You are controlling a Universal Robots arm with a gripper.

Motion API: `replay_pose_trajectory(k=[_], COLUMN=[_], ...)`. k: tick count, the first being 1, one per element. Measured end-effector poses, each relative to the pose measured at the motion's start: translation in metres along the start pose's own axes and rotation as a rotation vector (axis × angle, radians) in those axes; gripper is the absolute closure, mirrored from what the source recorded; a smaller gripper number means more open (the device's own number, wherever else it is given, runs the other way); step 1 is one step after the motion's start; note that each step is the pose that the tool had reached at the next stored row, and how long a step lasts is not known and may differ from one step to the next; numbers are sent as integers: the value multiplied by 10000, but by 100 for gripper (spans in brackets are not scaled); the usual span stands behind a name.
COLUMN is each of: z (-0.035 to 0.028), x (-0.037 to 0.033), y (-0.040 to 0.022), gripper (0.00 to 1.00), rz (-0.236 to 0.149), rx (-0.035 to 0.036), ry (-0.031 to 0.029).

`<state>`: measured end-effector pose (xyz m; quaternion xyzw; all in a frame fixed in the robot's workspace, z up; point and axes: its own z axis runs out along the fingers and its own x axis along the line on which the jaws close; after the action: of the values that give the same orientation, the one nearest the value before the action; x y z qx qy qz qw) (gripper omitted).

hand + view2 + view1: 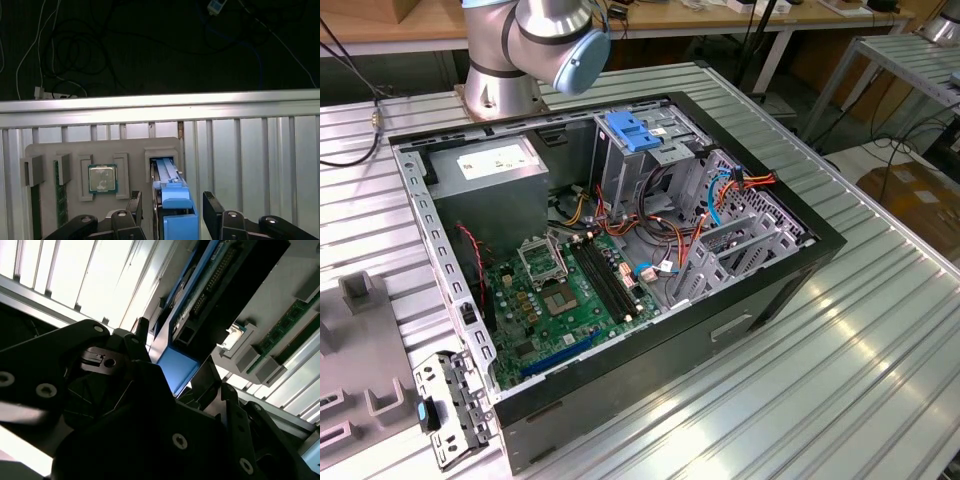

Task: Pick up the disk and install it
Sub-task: 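Pick up the disk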

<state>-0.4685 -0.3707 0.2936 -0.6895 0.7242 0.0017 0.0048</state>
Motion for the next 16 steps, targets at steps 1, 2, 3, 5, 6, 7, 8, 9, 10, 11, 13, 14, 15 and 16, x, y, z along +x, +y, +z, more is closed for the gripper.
replay_pose_trajectory(k=[1,2,3,5,6,7,8,9,10,11,13,14,15,16], z=[0,0,0,0,0,0,1,1,1,0,0,1,1,0], x=[0,0,0,0,0,0,-1,-1,-2,-3,-9,-12,-14,-14], y=[0,0,0,0,0,0,0,-1,-1,0,-1,-1,0,0], gripper=[40,40,40,42,42,49,49,49,49,49,49,49,49,49], rz=[1,1,4,6,8,11,13,12,12,13,13,13,12,12], rx=[-1,0,0,1,0,0,2,2,2,0,1,1,1,0], ry=[0,0,0,0,0,0,-1,-1,-1,0,0,0,0,0])
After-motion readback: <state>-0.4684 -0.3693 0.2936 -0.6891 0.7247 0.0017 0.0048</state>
